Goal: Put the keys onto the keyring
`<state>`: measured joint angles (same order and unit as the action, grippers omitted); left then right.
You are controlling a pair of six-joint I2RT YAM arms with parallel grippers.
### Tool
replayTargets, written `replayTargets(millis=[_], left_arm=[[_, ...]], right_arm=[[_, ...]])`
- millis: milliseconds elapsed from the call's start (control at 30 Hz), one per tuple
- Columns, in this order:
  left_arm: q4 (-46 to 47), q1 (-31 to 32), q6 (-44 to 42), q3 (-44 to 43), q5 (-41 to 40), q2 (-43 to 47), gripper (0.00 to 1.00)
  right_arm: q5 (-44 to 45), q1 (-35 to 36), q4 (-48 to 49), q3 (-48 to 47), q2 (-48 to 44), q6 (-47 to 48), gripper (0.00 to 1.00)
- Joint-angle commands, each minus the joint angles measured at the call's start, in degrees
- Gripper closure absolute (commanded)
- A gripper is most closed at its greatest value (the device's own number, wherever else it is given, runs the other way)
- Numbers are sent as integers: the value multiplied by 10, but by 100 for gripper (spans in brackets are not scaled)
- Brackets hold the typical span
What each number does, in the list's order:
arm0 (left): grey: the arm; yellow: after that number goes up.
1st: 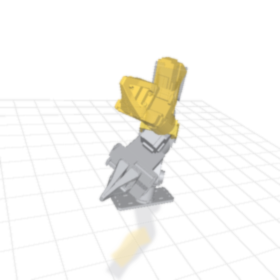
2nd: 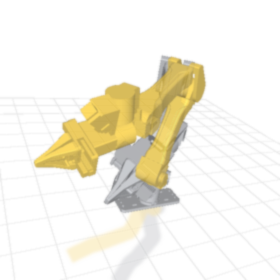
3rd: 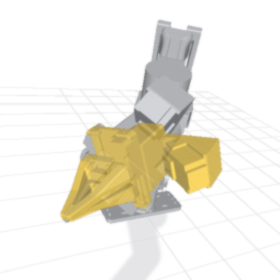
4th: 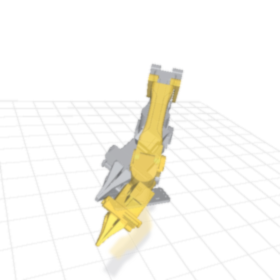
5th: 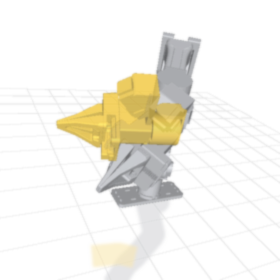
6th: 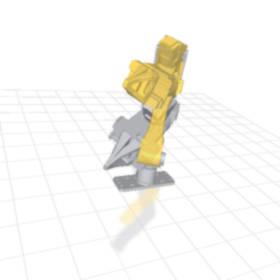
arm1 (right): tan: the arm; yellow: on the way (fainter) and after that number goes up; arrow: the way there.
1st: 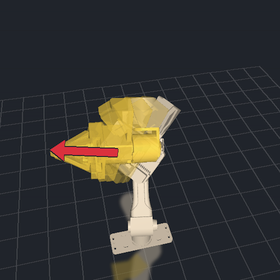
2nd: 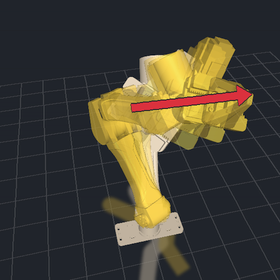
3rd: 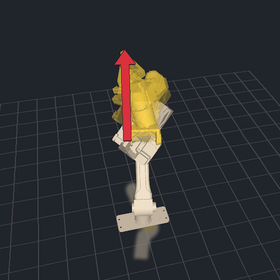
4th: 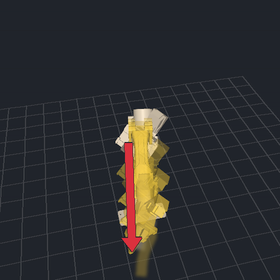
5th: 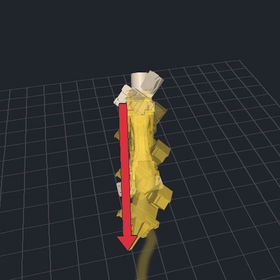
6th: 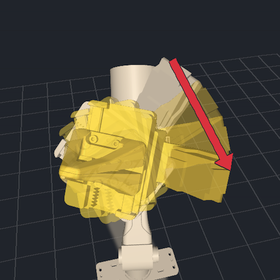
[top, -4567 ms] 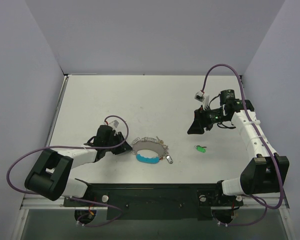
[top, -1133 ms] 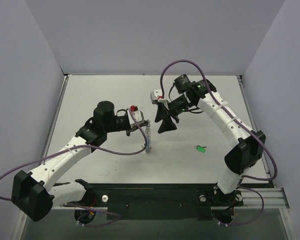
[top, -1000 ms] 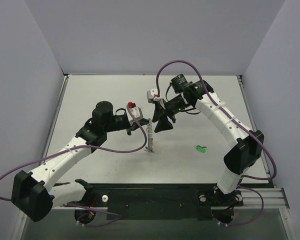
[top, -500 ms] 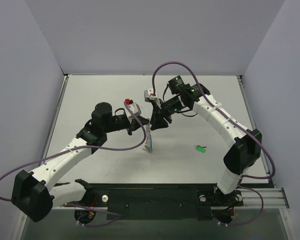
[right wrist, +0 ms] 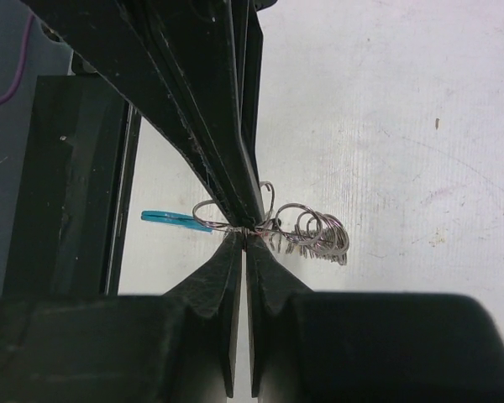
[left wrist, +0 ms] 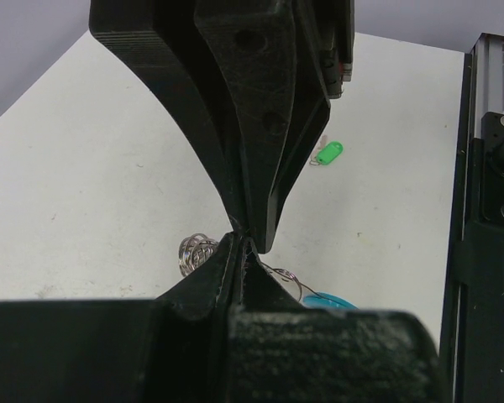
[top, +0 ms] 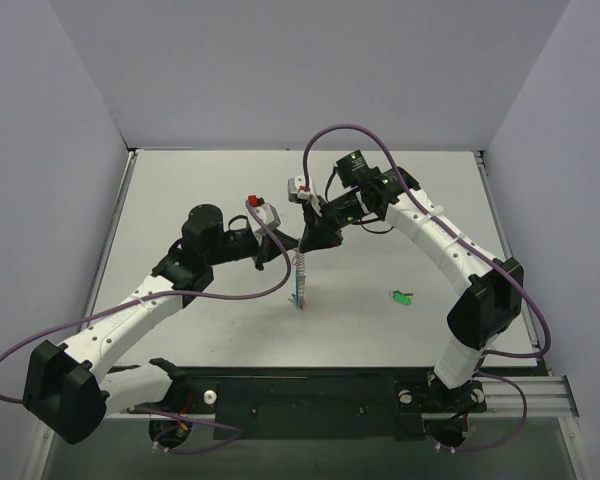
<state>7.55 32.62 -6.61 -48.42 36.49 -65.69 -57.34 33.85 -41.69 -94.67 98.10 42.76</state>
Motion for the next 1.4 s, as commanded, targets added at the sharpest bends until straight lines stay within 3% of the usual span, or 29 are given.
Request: replayTargets(millis=[0, 67, 167, 267, 333, 433, 733, 800, 967, 1233, 1367], left_arm=[[60, -7, 15, -5, 6, 4, 100], [59, -7, 18, -5, 9, 2, 100], [60, -8, 24, -5, 10, 1, 100], [60, -8, 25, -4, 10, 0, 100], [60, -8, 26, -5, 11, -1, 100], [60, -8, 29, -6, 12, -3, 100], [86, -17, 63, 3, 17, -2, 100], [102, -23, 100, 13, 14, 3, 95], [149, -34, 150, 46, 4, 40, 68], [149, -38, 198, 117, -58, 105, 65], [193, -32, 243, 161, -50, 116, 65]], right_arm=[[-22, 8, 3, 0, -10, -17, 100], [-15, 7, 13, 1, -10, -36, 100], [-16, 7, 22, 6, -14, -48, 87], [-14, 7, 36, 11, -19, -63, 87], [-15, 7, 40, 11, -20, -69, 88], [-17, 7, 43, 12, -21, -73, 100], [-9, 3, 57, 27, -36, -97, 100], [-8, 1, 58, 34, -42, -103, 100], [-11, -4, 61, 62, -56, -103, 100], [-12, -7, 61, 89, -68, -104, 100], [-8, -8, 60, 94, -70, -102, 100]])
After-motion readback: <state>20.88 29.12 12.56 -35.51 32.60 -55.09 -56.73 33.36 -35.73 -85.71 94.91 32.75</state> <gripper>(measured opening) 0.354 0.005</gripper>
